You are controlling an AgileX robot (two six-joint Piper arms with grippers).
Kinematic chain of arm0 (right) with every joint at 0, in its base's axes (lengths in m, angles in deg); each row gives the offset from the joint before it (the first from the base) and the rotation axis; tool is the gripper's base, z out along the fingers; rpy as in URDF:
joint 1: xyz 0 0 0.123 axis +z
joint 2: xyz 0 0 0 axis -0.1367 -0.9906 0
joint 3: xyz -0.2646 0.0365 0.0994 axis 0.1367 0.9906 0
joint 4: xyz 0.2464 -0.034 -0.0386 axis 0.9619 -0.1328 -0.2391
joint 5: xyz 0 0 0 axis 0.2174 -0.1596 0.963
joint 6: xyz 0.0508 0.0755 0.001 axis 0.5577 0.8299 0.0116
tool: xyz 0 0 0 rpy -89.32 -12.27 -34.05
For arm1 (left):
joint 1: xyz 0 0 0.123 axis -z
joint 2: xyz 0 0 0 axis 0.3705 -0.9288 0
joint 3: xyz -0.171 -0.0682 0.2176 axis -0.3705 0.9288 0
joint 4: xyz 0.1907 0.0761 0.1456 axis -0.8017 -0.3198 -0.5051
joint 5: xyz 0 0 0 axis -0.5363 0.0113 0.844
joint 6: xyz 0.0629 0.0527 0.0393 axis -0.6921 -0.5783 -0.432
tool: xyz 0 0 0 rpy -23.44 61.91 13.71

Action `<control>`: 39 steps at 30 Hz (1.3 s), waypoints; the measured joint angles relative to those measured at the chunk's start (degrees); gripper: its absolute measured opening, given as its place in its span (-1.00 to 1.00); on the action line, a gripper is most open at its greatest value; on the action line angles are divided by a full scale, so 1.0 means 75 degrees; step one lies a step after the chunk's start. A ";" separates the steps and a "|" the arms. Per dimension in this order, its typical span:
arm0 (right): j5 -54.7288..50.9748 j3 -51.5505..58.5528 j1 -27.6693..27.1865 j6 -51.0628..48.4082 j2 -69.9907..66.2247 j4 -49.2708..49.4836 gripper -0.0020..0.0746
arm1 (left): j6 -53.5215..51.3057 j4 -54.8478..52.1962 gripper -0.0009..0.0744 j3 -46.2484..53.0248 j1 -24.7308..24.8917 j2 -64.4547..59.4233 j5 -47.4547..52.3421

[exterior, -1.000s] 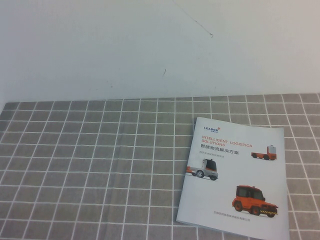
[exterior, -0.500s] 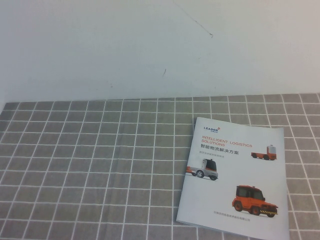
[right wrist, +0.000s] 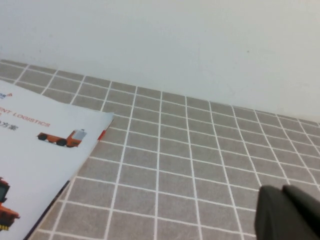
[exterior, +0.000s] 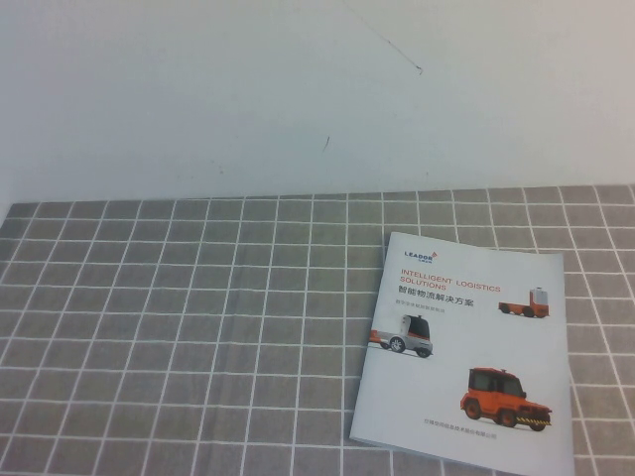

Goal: Close book
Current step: 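Close the open booklet and leave it lying on the table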

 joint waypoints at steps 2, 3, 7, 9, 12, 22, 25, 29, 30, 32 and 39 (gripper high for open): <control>-0.0038 0.0036 0.0000 -0.0055 0.0000 -0.0081 -0.95 | 0.0000 0.0000 -0.99 0.0000 0.0000 0.0000 0.0000; -0.0154 0.0036 0.0000 -0.0086 0.0000 -0.0129 -0.95 | 0.0000 0.0000 -0.99 0.0000 0.0000 0.0000 0.0000; -0.0963 0.0036 0.0000 -0.0004 0.0000 -0.0189 -0.95 | 0.0000 0.0000 -0.99 0.0000 0.0000 0.0000 0.0000; -0.1028 0.0022 0.0000 0.0116 0.0000 -0.0186 -0.95 | 0.0000 0.0000 -0.99 0.0000 0.0000 0.0000 0.0000; -0.1028 0.0022 0.0015 0.0393 0.0000 -0.0170 -0.95 | 0.0000 0.0000 -0.99 0.0000 0.0000 0.0000 0.0000; -0.1039 0.0022 0.0444 0.1384 0.0000 -0.0188 -0.95 | -0.0030 0.0000 -0.99 0.0000 0.0000 0.0000 0.0000; -0.1039 0.0022 0.0451 0.1579 0.0000 -0.0346 -0.95 | -0.0044 0.0000 -0.99 0.0000 0.0000 0.0000 0.0000; -0.1039 0.0022 0.0451 0.1826 0.0000 -0.0479 -0.95 | -0.0009 0.0000 -0.99 0.0000 0.0000 0.0000 0.0000; -0.1039 0.0022 0.0451 0.1863 0.0000 -0.0499 -0.95 | -0.0009 0.0000 -0.99 0.0000 0.0000 0.0000 0.0000; -0.1045 0.0022 0.0451 0.1881 0.0000 -0.0518 -0.95 | -0.0009 0.0000 -0.99 0.0000 0.0000 0.0000 0.0000; -0.1057 0.0022 0.0451 0.1898 0.0000 -0.0589 -0.95 | -0.0009 0.0000 -0.99 -0.0011 0.0000 0.0000 0.0000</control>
